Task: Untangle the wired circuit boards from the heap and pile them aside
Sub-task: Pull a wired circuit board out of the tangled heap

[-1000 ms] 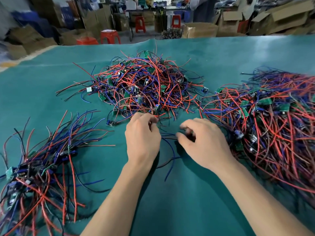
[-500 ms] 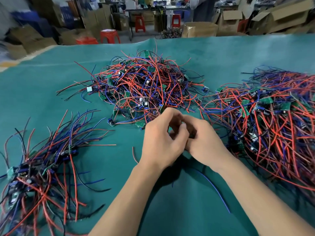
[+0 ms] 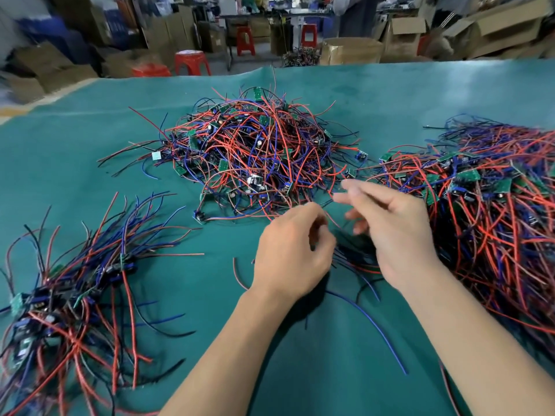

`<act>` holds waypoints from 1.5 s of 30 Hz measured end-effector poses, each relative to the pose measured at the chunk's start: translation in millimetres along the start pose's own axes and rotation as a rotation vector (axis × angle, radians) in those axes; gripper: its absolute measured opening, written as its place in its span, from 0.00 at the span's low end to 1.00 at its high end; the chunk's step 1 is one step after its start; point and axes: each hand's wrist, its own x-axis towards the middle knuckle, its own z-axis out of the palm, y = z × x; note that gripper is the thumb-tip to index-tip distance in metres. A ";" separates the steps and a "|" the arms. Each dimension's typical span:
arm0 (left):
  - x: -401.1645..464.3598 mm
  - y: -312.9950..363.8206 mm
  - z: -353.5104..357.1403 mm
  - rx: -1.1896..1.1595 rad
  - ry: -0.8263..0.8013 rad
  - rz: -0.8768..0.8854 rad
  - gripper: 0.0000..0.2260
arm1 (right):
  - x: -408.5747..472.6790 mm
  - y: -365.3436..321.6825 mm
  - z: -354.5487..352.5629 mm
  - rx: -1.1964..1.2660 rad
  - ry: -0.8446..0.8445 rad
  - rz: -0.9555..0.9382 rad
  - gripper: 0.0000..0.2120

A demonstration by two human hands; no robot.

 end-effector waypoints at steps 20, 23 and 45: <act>5.6 -1.3 -3.4 -0.312 0.023 -0.265 0.16 | 5.5 -20.3 -22.0 0.854 -0.324 0.289 0.10; 5.1 0.5 -2.0 -0.355 -0.079 -0.256 0.11 | 0.9 -18.0 -14.2 0.787 -0.331 0.282 0.04; 7.3 -12.8 -2.2 -0.513 0.061 -0.438 0.08 | -14.6 12.7 13.7 -0.469 -0.072 -0.159 0.09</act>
